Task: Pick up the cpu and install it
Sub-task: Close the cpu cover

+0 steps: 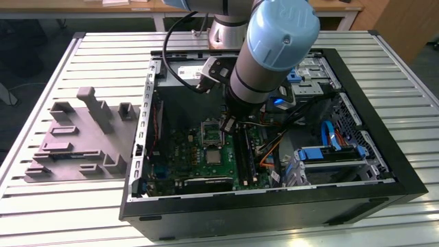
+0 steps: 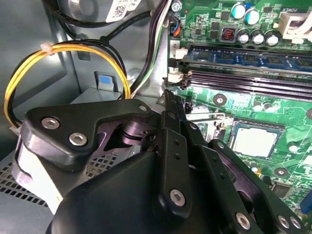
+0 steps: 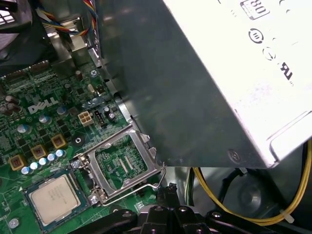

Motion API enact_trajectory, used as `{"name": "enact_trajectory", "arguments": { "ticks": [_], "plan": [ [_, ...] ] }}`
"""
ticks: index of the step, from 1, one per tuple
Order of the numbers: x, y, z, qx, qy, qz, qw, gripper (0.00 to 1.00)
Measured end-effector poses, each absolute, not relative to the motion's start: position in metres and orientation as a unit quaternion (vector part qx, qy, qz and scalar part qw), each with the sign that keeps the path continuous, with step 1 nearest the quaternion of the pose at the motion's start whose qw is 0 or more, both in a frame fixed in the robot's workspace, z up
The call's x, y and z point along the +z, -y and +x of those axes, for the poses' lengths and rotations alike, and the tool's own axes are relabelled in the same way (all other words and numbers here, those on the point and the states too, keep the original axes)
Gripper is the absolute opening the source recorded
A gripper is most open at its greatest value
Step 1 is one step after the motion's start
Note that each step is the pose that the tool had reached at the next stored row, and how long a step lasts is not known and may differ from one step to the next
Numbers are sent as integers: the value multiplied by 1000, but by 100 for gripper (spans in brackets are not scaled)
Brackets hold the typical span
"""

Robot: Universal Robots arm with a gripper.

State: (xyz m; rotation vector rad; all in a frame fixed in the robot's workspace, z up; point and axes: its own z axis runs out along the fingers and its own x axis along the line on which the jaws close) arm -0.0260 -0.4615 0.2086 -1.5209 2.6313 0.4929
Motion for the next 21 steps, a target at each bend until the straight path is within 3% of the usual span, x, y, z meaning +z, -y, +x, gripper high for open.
{"name": "enact_trajectory", "arguments": {
  "ticks": [4,8,21],
  "plan": [
    [208,462,-26,163,-854,-494,33,11],
    [206,462,-26,179,-850,-493,42,11],
    [197,462,-28,181,-850,-493,44,11]
  ]
}}
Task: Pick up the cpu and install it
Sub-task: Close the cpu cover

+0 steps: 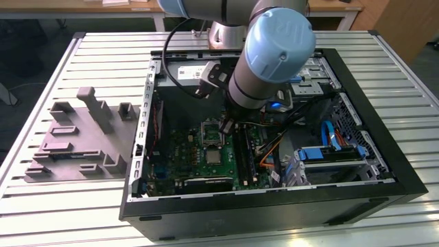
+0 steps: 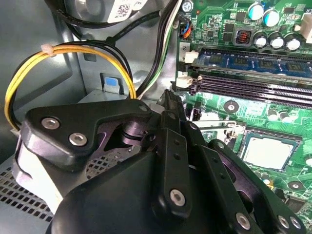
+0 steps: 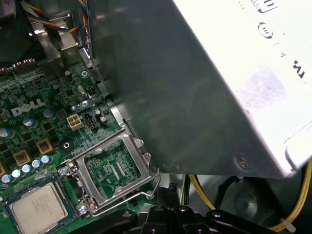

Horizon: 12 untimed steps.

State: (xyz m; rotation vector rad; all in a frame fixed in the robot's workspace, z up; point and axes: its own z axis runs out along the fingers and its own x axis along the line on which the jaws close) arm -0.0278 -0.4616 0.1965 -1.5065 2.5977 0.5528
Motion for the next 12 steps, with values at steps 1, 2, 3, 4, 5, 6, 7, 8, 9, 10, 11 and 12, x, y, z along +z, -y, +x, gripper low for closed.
{"name": "enact_trajectory", "arguments": {
  "ticks": [1,2,3,4,5,6,7,8,9,10,11,12],
  "plan": [
    [196,462,-28,181,-850,-493,44,11],
    [195,462,-28,181,-850,-493,44,11],
    [195,462,-29,181,-850,-493,44,11],
    [195,462,-29,181,-850,-493,44,11],
    [195,462,-29,180,-850,-493,44,11],
    [195,462,-29,177,-851,-493,42,11],
    [195,462,-29,171,-852,-493,39,11],
    [195,462,-29,168,-852,-494,37,11],
    [195,462,-29,168,-853,-494,37,11],
    [195,462,-29,168,-853,-494,36,11],
    [195,462,-29,167,-853,-494,36,11],
    [195,462,-29,167,-853,-494,36,11]
  ]
}}
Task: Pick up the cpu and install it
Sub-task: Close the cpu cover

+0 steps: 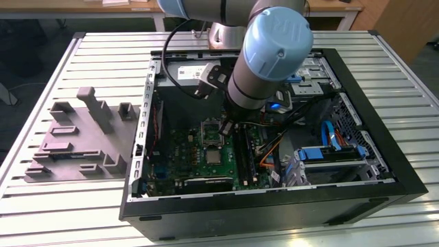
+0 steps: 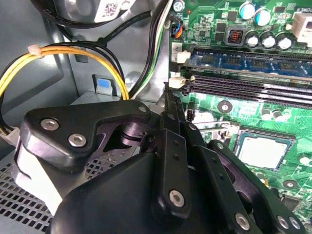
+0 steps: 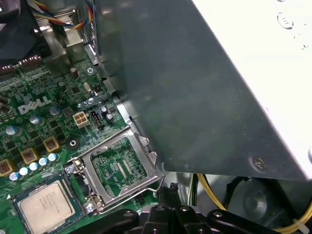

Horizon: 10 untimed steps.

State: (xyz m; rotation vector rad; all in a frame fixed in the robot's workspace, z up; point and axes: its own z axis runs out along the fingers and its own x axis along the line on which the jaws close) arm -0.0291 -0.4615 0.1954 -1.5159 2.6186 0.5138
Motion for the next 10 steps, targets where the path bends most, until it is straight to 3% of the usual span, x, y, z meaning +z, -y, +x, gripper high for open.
{"name": "enact_trajectory", "arguments": {
  "ticks": [10],
  "plan": [
    [200,461,-29,162,-854,-494,34,11]
  ]
}}
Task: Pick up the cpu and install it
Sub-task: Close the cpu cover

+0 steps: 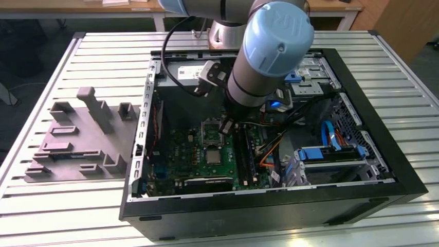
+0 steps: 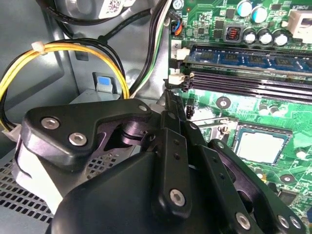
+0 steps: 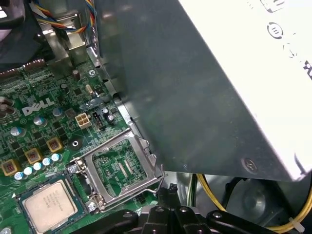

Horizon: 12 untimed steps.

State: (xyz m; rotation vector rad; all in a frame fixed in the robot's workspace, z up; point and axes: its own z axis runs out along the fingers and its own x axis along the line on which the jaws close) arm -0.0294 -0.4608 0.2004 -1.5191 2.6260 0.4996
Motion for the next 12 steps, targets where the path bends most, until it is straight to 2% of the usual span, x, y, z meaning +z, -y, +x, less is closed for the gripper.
{"name": "enact_trajectory", "arguments": {
  "ticks": [12],
  "plan": [
    [208,459,-29,142,-857,-494,21,11]
  ]
}}
